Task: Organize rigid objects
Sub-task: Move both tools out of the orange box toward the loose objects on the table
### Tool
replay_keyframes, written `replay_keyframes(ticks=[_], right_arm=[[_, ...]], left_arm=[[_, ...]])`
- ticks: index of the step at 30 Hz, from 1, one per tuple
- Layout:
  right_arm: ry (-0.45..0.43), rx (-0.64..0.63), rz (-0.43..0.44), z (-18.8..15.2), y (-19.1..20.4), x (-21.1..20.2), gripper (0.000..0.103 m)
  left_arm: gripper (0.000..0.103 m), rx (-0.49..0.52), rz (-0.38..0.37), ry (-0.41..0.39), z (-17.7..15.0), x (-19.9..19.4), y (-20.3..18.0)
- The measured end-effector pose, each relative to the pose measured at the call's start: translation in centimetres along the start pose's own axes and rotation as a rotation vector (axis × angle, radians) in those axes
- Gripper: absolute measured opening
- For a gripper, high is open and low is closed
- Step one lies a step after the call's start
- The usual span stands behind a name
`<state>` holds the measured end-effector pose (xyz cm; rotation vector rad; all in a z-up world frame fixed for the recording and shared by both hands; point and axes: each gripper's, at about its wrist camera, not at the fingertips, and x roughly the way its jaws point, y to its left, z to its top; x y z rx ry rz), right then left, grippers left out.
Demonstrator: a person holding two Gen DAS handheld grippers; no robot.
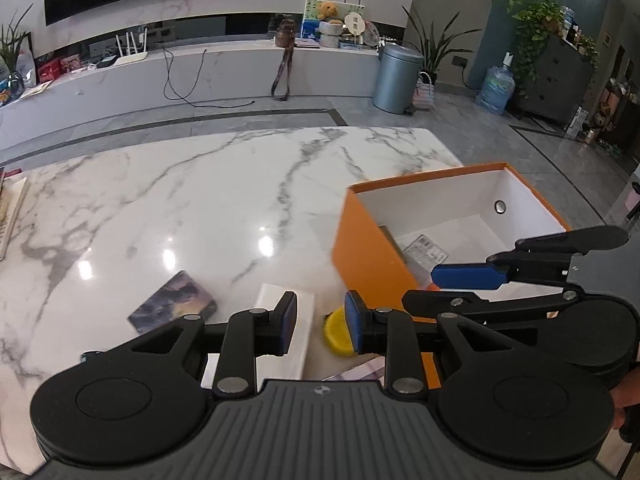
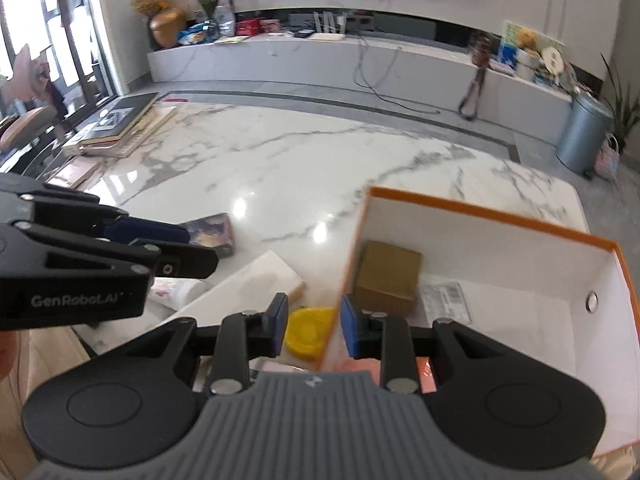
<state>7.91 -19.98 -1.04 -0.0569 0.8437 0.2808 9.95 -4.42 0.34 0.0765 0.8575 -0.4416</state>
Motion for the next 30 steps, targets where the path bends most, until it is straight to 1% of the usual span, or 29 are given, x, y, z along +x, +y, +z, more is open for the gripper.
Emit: replay_keyframes(ticks=[4, 9, 15, 16, 18, 19, 20, 22, 26, 30], right_arm=[[0.002, -0.030, 0.036, 0.6, 1.6, 0.5, 0.029], [0.027, -0.080, 0.074, 0.7, 3.9, 1.9, 0.030], [0.100, -0.045, 0.112, 1.4, 5.2, 4.8, 0.030], [0.113, -0.040, 0.115, 1.4, 5.5, 5.4, 0.031], [0.140, -0.025, 0.119, 1.4, 6.0, 6.4, 0.042], [0.153, -0.013, 0.120, 1.4, 6.1, 6.9, 0.043], [0.170, 0.003, 0.121, 1.3, 6.3, 7.5, 0.045], [0.202, 0.034, 0.119, 1.3, 6.4, 8.8, 0.045], [0.260, 0.118, 0.105, 1.0, 6.3, 11.0, 0.046], [0.302, 0.228, 0.069, 0.7, 5.7, 12.7, 0.064]], left_arm=[[0.033, 0.011, 0.014, 0.017, -0.2, -0.4, 1.7], [0.033, 0.026, 0.051, 0.067, -0.7, -0.3, 4.2], [0.033, 0.022, 0.125, 0.118, -1.3, -0.2, 8.2], [0.034, 0.018, 0.142, 0.132, -1.4, -0.1, 8.8], [0.036, -0.009, 0.183, 0.163, -1.8, 0.1, 10.1], [0.038, -0.026, 0.201, 0.178, -2.0, 0.4, 10.8], [0.042, -0.039, 0.216, 0.191, -2.3, 0.7, 11.5], [0.048, -0.066, 0.251, 0.224, -2.9, 1.3, 12.8], [0.049, -0.122, 0.316, 0.289, -4.4, 3.0, 15.0], [0.050, -0.193, 0.311, 0.314, -5.6, 4.1, 16.5]])
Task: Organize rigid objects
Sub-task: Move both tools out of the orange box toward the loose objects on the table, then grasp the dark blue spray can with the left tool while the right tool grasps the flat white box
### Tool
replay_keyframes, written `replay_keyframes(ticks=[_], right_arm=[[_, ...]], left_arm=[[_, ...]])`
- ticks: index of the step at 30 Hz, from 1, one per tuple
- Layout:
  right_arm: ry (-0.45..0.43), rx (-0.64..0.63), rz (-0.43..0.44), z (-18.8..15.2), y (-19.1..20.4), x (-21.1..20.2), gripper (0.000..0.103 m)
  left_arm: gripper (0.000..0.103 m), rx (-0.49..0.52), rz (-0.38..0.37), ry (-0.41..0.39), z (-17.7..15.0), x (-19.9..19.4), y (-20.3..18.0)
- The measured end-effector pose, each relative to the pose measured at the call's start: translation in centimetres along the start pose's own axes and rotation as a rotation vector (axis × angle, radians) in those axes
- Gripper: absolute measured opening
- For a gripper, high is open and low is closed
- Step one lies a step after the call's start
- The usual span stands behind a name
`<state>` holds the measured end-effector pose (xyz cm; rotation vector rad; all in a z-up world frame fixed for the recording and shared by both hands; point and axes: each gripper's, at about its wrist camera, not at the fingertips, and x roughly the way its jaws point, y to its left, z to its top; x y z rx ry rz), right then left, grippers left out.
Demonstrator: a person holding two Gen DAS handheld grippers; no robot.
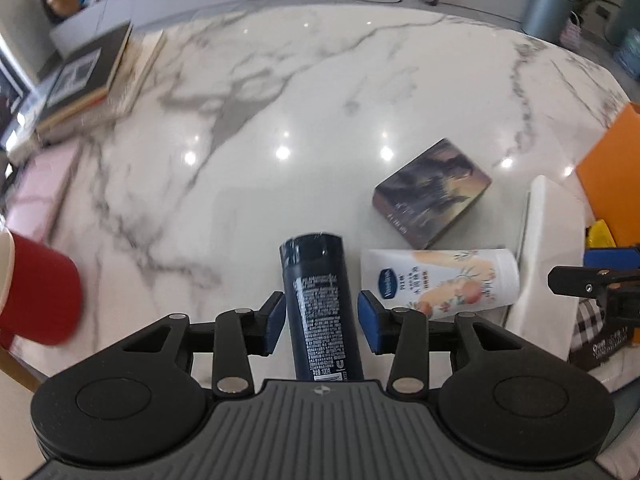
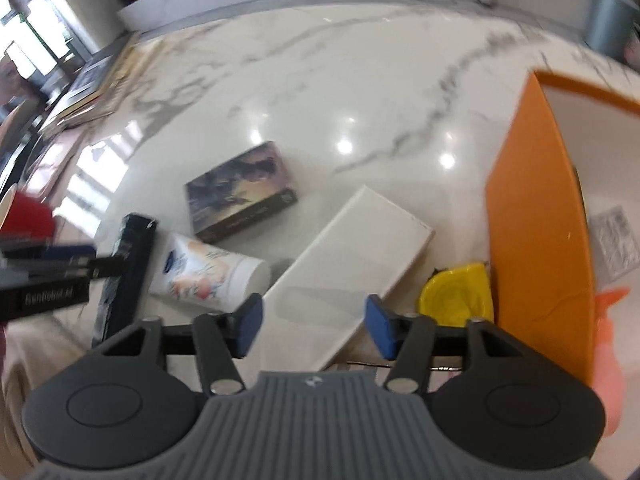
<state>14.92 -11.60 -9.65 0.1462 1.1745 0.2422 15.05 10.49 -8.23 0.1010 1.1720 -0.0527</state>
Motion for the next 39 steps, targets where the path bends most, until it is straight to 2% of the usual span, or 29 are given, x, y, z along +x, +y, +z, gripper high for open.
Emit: replay_keyframes(ticks=[3, 7, 10, 16, 21, 24, 31, 35, 39], right_arm=[[-0.008, 0.026, -0.015, 0.2, -0.1, 0.4, 0.069], [0.023, 0.062, -0.051, 0.7, -0.4, 1.5, 0.069], [0.030, 0.115, -0.024, 0.9, -0.8, 2.1, 0.074], [0.042, 0.097, -0.035, 1.3, -0.1, 3.2, 0.077], [0.040, 0.041, -0.074, 1.4, 1.1, 4.1, 0.081], [0.031, 0.014, -0.105, 1.3, 1.6, 4.3, 0.079], [0.028, 0.007, -0.075, 1.1, 1.3, 4.0, 0.073], [0.015, 0.007, -0.060, 1.0, 1.3, 3.4, 0.070], [0.005, -0.019, -0.043, 0.9, 1.9, 2.7, 0.067]], left_arm=[[0.050, -0.023, 0.006, 0.027, -0.1, 1.1, 0.2], [0.051, -0.034, 0.004, 0.051, 0.1, 1.7, 0.2], [0.052, -0.029, 0.024, 0.066, 0.2, 2.3, 0.1], [0.050, -0.052, 0.025, 0.107, 0.3, 3.3, 0.4], [0.052, -0.039, 0.032, 0.087, 0.3, 3.2, 0.1], [0.049, -0.043, 0.033, 0.079, 0.3, 3.1, 0.0], [0.048, -0.073, 0.017, 0.063, 0.3, 3.0, 0.3], [0.048, -0.095, 0.009, 0.006, 0.2, 1.9, 0.7], [0.048, -0.094, -0.048, -0.035, 0.2, 0.7, 0.4]])
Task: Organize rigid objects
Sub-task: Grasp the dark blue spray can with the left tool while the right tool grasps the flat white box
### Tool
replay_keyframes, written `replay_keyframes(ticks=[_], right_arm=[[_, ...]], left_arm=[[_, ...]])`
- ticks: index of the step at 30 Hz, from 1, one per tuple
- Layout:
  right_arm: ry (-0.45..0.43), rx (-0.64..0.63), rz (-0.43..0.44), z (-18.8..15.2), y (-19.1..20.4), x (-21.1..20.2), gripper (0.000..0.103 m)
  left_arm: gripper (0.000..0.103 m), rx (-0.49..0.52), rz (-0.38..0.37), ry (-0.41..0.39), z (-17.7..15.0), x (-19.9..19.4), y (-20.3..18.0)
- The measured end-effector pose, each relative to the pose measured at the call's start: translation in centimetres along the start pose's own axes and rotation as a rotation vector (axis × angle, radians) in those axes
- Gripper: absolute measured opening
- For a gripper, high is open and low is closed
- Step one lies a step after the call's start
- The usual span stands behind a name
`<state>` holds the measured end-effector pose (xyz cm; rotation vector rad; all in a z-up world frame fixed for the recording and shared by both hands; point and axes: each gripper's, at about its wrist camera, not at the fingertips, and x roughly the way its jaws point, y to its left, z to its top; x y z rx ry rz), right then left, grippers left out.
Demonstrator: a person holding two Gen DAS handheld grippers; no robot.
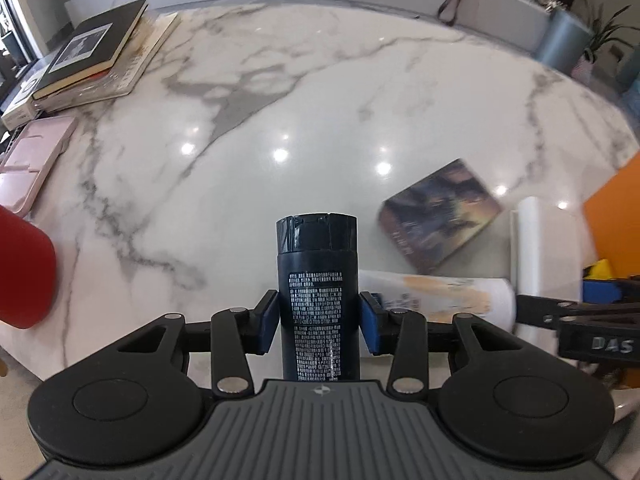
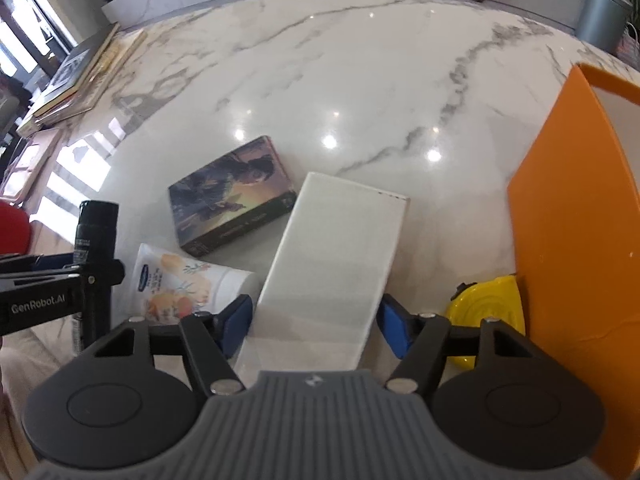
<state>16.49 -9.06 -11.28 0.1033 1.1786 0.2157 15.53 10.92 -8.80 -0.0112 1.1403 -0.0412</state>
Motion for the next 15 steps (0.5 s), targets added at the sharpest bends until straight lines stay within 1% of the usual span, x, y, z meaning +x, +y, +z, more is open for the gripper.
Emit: replay_keyframes(ticks=[3, 6, 15], right_arm=[[-0.013, -0.008, 0.014, 0.0, 0.2, -0.7, 0.065], [-0.035, -0.018, 0.022, -0.1, 0.3, -1.7, 0.065], [-0.125, -0.036, 0.050, -0.5, 0.4, -5.4, 0.063]], left_arm=[[0.047, 0.016, -0.014, -0.032, -0.2, -0.8, -0.7], [0.047, 0.028, -0.038, -0.045, -0.2, -1.7, -1.5], [0.047, 0.061, -0.076, -0.122, 0.1, -4.8, -3.9]])
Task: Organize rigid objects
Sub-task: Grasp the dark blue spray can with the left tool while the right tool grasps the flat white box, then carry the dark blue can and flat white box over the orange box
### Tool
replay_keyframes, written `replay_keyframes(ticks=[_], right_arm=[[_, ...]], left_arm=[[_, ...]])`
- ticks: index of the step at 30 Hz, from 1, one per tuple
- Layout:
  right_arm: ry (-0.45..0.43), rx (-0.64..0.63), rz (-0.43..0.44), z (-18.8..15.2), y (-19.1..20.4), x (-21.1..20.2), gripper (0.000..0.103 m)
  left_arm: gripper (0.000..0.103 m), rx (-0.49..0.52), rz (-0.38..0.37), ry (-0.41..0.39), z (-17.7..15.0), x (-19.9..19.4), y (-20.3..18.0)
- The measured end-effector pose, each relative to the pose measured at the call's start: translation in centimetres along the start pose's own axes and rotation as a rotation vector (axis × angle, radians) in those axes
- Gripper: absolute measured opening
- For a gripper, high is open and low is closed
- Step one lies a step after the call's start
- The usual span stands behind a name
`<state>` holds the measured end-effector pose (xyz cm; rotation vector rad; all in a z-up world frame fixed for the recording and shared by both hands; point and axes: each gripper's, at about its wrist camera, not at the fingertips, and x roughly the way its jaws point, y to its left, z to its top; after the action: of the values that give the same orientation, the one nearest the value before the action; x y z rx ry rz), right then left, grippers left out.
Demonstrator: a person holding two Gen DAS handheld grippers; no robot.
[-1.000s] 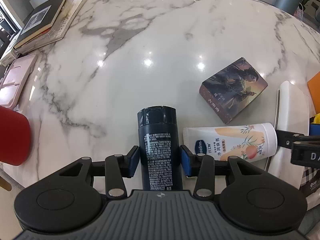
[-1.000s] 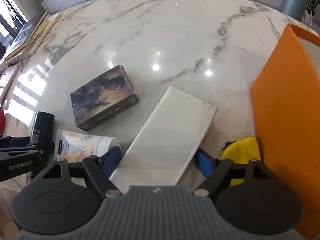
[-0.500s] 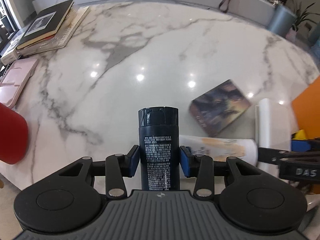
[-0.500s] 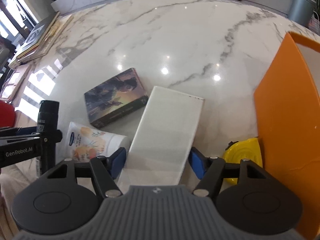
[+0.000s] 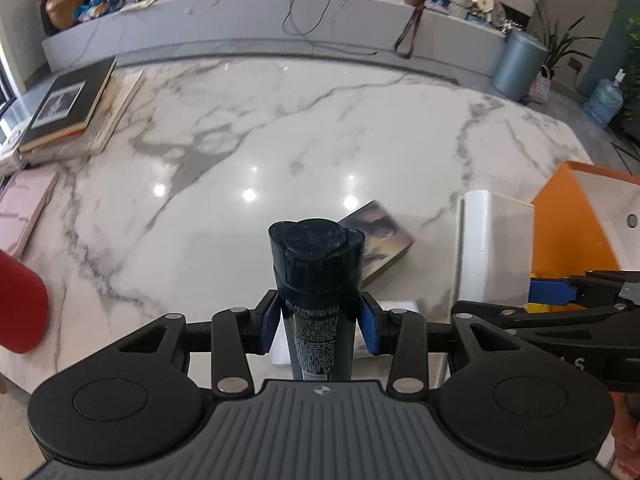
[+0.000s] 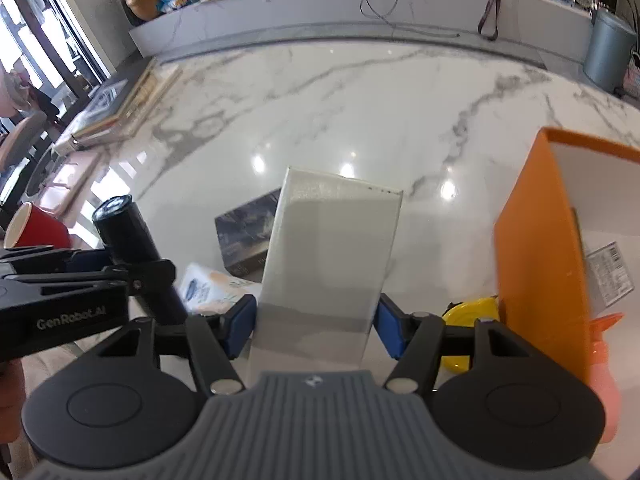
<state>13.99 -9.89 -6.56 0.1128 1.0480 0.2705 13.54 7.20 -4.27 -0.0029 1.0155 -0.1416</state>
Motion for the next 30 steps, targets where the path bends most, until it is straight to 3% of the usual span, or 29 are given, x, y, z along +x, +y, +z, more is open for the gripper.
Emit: replay_keyframes(ticks=[14, 22, 30], right_arm=[[-0.204, -0.065, -0.006, 0.5, -1.8, -9.4, 0.063], [-0.280, -0.085, -0.105, 0.3, -6.6, -15.2, 0.063], [-0.269, -0.070, -0.213, -1.1, -13.2, -17.4, 0.063]], left_arm=[[0.047, 0.085, -0.051, -0.170, 2.1, -7.0, -5.9], [0.047, 0.127, -0.178, -0.217, 3.8, -9.3, -11.4], [0.047, 0.194, -0.297, -0.194, 5.0, -7.9, -18.3]])
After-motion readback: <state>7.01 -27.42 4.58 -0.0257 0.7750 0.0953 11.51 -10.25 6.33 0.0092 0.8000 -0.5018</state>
